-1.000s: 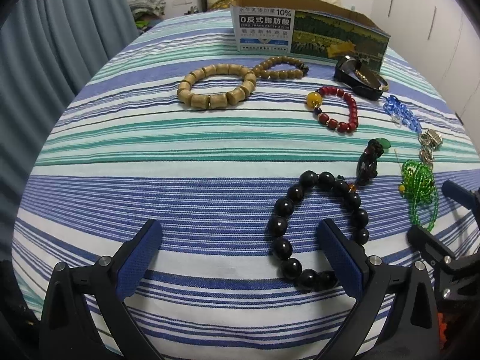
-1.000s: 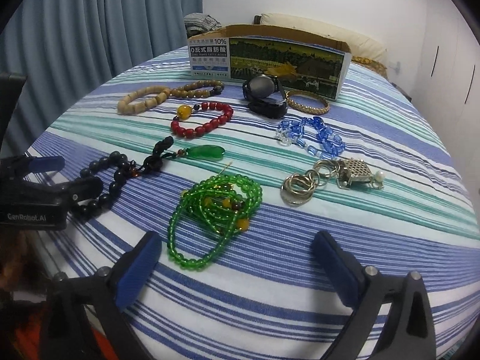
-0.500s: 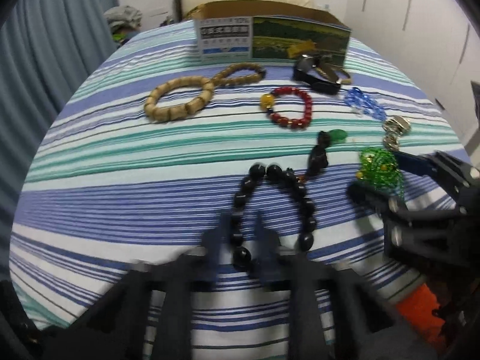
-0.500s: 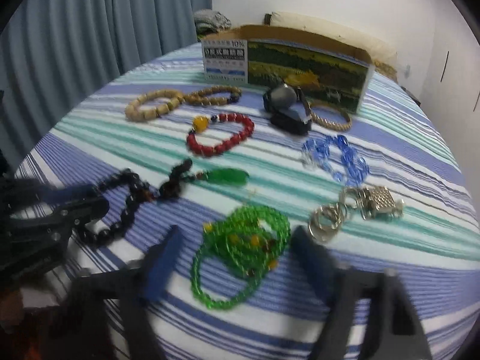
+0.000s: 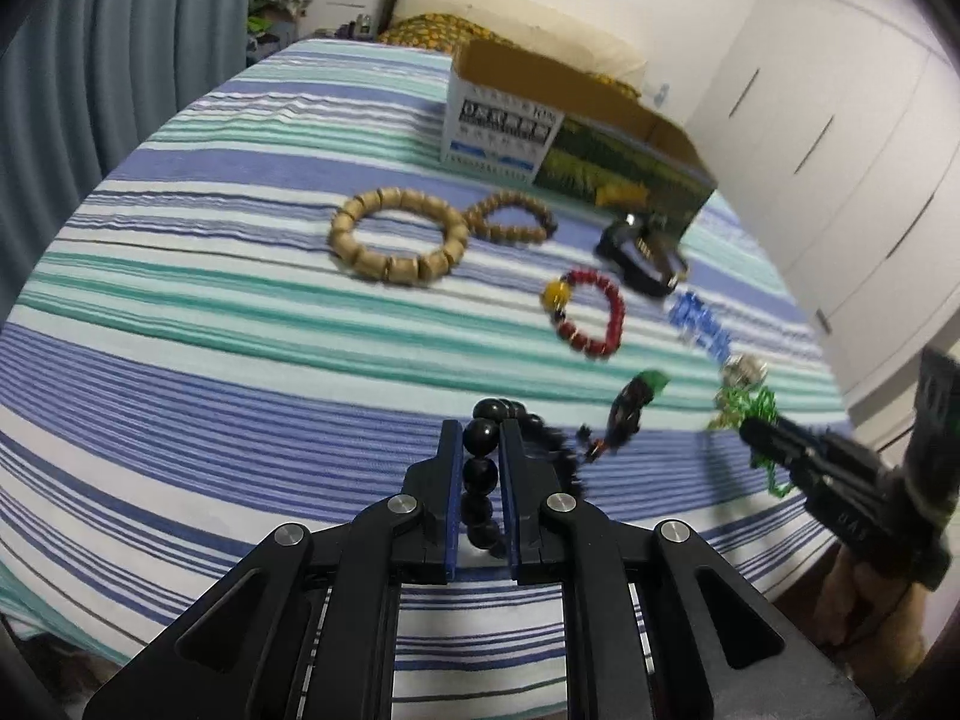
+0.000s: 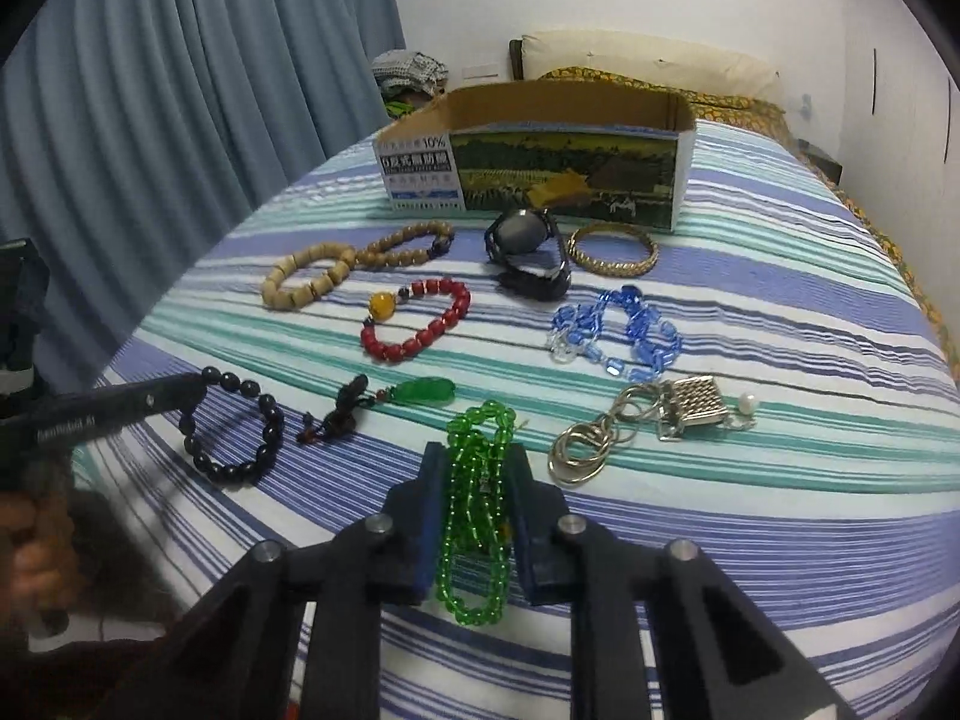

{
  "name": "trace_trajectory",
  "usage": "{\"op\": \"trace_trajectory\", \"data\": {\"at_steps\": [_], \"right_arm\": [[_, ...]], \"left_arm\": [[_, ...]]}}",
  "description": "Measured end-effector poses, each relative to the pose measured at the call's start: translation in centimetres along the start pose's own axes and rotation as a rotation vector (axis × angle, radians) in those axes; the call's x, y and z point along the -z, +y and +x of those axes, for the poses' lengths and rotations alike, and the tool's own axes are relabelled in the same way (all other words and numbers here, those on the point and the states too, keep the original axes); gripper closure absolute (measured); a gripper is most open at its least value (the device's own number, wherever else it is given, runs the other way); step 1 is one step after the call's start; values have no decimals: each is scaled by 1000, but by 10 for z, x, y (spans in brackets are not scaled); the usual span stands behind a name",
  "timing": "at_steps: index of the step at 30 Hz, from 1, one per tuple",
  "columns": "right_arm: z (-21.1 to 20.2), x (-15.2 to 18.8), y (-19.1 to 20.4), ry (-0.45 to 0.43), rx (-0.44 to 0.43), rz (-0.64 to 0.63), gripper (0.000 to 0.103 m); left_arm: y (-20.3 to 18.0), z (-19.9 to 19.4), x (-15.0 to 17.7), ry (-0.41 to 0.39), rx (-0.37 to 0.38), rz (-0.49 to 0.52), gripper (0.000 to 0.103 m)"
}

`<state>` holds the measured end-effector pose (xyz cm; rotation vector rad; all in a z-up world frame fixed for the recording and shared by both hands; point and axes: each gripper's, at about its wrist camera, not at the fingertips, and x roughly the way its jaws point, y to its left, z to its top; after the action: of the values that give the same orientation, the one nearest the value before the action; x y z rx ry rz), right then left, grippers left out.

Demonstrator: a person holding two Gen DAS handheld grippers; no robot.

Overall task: Organize jewelry
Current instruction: 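Carry both bracelets over the cardboard box and open both tools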

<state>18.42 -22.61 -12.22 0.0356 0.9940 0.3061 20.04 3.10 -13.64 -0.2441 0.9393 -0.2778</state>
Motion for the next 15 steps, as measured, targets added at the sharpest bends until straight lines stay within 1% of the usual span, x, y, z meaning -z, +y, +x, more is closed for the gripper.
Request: {"op": "trace_trajectory", "data": {"at_steps": [4,7,11,15], "right_arm": [[-13,-6,-3,-19,-30,24,83],[-26,-14,-3,-41,-42,17,83],[-38,-27,-3,-55,-70,8,83],[-45,-38,0,-76,-60,-32,83]], "left_arm": [[4,-14,-11,-10,58,-27,93],[3,-26,-20,-27,88,-30,93],[2,-39,-34,-48,101,-22,93],[1,-46,-52,-71,95,-6,93]]}}
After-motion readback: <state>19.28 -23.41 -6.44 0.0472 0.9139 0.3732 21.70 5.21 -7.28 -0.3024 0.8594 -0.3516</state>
